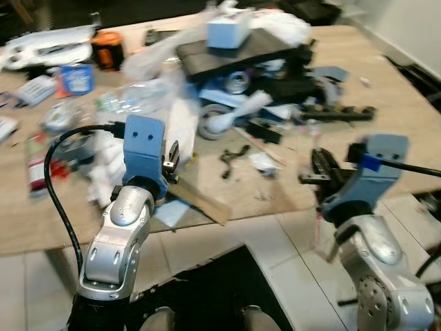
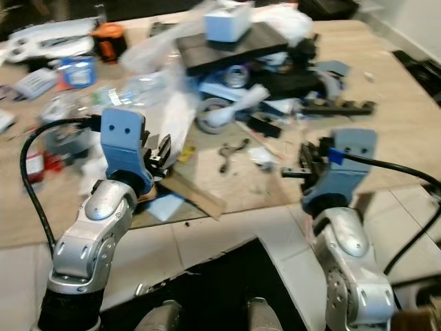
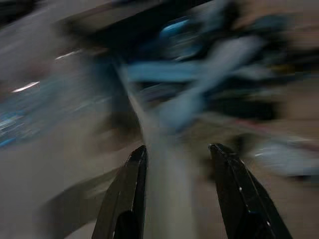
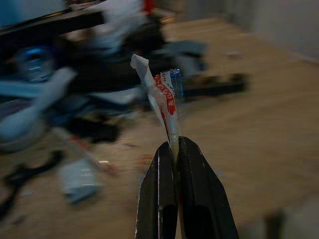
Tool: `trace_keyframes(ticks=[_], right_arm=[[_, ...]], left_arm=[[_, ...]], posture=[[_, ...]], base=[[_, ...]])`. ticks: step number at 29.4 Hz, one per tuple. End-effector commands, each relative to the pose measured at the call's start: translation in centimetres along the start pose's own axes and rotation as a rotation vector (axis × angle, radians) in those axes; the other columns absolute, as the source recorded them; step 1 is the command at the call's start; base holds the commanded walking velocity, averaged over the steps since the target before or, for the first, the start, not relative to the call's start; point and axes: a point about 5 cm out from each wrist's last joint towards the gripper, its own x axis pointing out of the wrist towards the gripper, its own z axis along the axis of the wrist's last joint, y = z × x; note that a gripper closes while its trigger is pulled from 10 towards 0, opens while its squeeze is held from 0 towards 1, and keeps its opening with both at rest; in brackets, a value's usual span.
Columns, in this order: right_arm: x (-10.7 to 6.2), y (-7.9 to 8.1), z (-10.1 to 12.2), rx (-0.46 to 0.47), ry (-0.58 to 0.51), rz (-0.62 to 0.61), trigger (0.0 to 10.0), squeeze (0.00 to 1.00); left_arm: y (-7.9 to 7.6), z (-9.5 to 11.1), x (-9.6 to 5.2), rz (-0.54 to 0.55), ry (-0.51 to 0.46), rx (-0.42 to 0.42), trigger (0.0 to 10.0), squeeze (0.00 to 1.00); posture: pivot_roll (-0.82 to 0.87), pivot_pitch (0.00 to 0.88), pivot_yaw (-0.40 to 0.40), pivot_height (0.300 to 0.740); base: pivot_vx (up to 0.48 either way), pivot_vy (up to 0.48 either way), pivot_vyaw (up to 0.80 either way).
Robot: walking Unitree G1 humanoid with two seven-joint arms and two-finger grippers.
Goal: Picking trash to rubbish bin
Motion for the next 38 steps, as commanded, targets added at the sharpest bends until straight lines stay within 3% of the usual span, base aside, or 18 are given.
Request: trace_keyframes(ticks=[1,13,28,34,38], right_arm=[[-0.3,0.1,0.2,0.003,-0.017,-0.001,10.0,0.0],[-0.5,0.9,0.0,0.018,-0.02,0.007,10.0,0.0],[-0.3,0.7,-0.1,0.047,-0.008,-0.02,10.0,0.0],[-0.1,0.4,-0.1,0.053,-0.012,-0.048,10.0,0.0],[0.2,0.4,0.0,0.044,-0.015,-0.046,10.0,0.0]], left_arm=[[-0.4,0.1,-0.2,-0.018,0.001,-0.005,10.0,0.0],[-1.3,0.1,-0.5,-0.069,-0.007,-0.021,10.0,0.0],[-2.0,-0.1,-0.8,-0.123,-0.004,-0.033,10.0,0.0],[-3.3,-0.1,-1.2,-0.239,-0.002,-0.049,10.0,0.0],[-3.3,-0.4,-1.2,-0.219,0.009,-0.058,10.0,0.0]], posture=[[0.01,0.205,0.003,0.74],[0.01,0.192,-0.004,0.74],[0.0,0.194,-0.012,0.74],[0.0,0.2,-0.016,0.74],[0.0,0.2,-0.016,0.74]], base=[[0.0,0.0,-0.8],[0.0,0.0,-0.8],[0.0,0.0,-0.8],[0.0,0.0,-0.8],[0.0,0.0,-0.8]])
